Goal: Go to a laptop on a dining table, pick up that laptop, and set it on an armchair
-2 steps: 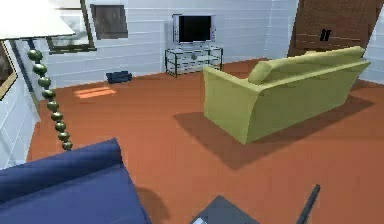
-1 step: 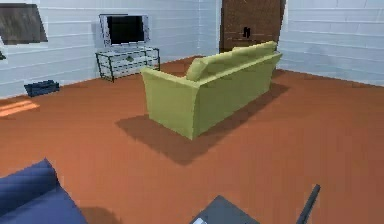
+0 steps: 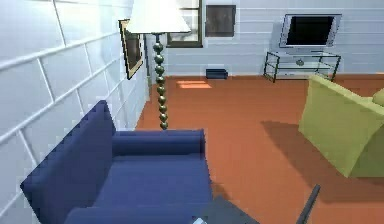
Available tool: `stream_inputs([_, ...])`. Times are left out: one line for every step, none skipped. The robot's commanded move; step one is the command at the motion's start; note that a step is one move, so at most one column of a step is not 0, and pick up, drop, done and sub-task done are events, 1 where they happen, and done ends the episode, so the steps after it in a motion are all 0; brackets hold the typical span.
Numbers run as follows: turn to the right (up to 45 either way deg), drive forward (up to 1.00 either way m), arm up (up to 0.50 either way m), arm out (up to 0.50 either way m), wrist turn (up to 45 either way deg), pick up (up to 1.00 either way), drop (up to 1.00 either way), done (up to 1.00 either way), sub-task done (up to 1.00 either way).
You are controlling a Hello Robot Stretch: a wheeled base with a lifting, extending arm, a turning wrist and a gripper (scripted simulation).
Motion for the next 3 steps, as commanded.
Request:
stream_inputs([-45.0, 0.00, 0.00, 0.00, 0.0, 0.00, 0.00, 0.00, 0.00])
stream_inputs([-9.0, 0.00, 0.00, 0.00, 0.0, 0.00, 0.00, 0.00, 0.00])
stream_inputs([-3.0, 0.00, 0.00, 0.00, 0.0, 0.00, 0.00, 0.00, 0.00])
